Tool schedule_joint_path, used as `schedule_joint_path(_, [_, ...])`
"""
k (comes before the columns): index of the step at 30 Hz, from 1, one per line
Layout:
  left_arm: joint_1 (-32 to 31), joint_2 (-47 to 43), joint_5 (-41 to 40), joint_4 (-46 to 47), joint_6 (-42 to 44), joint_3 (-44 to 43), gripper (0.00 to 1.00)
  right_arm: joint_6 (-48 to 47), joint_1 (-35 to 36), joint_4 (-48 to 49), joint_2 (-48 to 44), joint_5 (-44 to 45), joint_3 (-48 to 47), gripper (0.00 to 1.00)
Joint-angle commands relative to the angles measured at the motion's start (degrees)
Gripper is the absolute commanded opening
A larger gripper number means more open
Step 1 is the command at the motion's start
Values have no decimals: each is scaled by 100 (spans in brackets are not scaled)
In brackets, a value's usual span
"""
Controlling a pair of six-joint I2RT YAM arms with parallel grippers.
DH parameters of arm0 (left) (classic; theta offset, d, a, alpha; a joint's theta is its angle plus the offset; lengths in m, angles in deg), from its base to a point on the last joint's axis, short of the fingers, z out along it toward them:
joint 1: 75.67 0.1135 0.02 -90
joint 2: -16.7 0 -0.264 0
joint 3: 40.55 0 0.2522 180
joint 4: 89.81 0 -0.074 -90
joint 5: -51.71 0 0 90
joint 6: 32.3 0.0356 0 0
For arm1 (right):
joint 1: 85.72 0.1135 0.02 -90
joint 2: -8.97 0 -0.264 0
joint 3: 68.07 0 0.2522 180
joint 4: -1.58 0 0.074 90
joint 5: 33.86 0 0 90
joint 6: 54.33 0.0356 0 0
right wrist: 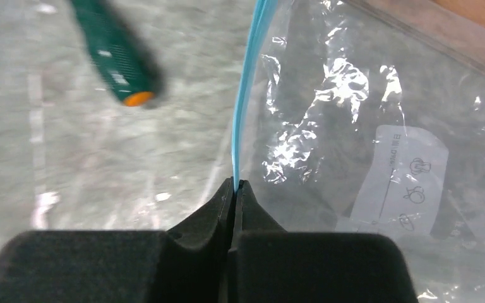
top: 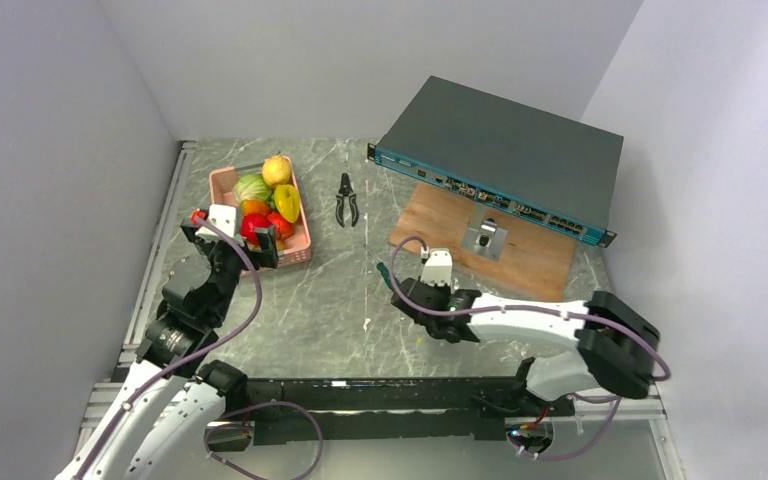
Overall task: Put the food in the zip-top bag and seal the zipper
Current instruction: Pick up the zipper food storage bag at the center of the board.
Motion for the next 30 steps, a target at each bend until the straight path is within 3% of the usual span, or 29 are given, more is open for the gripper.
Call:
schedule_joint_path(1, [-20,157,547,89,47,-226,99,-890,25,1386,-881,-560,349,0])
schedule_joint_path(4, [-23,324,1388,273,44,-142,99,-1233,24,1999,-1443,-1095,649,0])
schedule_joint_path(8, [-30,1188,3028,51,-74,-493,99,-1673,15,2781,-1918,-1752,939,0])
schedule_joint_path(10, [-26,1749,3954,-81,-233,-761,94,-1765,22,2915,-1943,-1907,934,0])
schedule_joint_path(13, [-22,2589,4687,-101,-647,-1034,89,-1812,25,3077,-1869,-2052,949,0])
schedule_joint_path(19, [-28,3649,5149,491,-2146,-1184,84,-1771,25,3251,-1814,-2031,956,0])
schedule_joint_path(24, [-29,4287,5253,362,-2529,-1549,80,-1733,25,3175,-1660,-1838,795,0])
schedule_joint_path(30, [-7,4714,5640,1113,-2914,-1088,84,-1801,93,3215,-1461,-1815,666,0])
